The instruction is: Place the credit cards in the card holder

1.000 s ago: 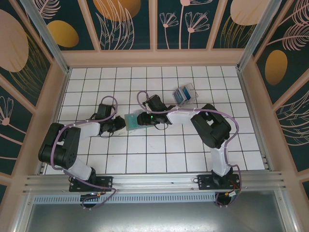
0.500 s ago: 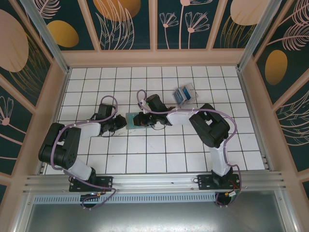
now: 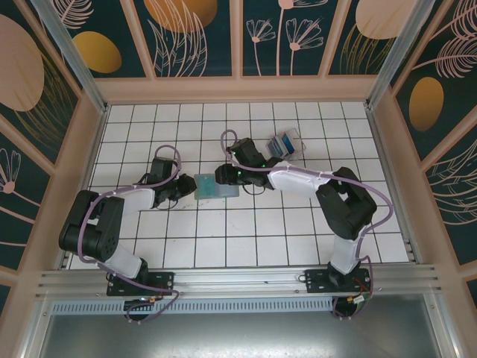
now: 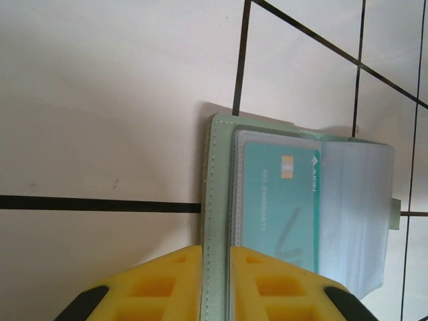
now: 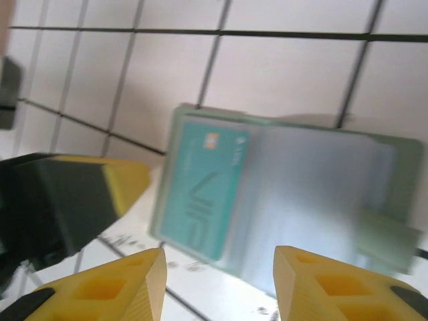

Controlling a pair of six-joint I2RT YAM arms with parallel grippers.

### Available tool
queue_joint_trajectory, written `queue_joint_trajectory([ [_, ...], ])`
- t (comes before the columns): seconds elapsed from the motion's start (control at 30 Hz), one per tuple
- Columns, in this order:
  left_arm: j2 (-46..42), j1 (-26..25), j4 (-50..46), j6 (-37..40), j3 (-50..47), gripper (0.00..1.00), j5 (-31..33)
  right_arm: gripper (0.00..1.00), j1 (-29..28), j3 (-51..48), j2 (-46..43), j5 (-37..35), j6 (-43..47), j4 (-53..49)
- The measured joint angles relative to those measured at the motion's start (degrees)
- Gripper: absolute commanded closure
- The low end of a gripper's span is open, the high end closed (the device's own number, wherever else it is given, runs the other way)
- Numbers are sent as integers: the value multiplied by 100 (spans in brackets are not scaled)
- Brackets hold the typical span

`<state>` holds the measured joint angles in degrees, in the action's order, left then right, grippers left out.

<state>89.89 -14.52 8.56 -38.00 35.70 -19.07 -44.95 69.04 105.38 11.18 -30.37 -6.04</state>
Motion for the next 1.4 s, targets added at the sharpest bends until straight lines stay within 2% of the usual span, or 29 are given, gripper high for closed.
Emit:
queue_joint_trajectory([
  [0.13,2,0,31,0,52,79,-22,74,-2,-149,15,-251,-42,-186],
  [0.37,0,0,111,0,103,79,-39,79,-4,-319,317,-264,-61,-146],
  [0.67,0,0,105,13,101,78,-35,69,-4,-310,466,-264,-170,-131],
  [1.07,0,0,105,26,101,78,-39,68,0,-310,415,-413,-151,-136],
  [1.2,0,0,107,28,101,78,-39,65,0,-317,415,-428,-149,-133],
  [1.3,2,0,105,28,101,78,-39,65,2,-321,415,-540,-151,-155],
  [1.4,7,0,105,28,103,78,-39,69,20,-321,415,-581,-149,-157],
])
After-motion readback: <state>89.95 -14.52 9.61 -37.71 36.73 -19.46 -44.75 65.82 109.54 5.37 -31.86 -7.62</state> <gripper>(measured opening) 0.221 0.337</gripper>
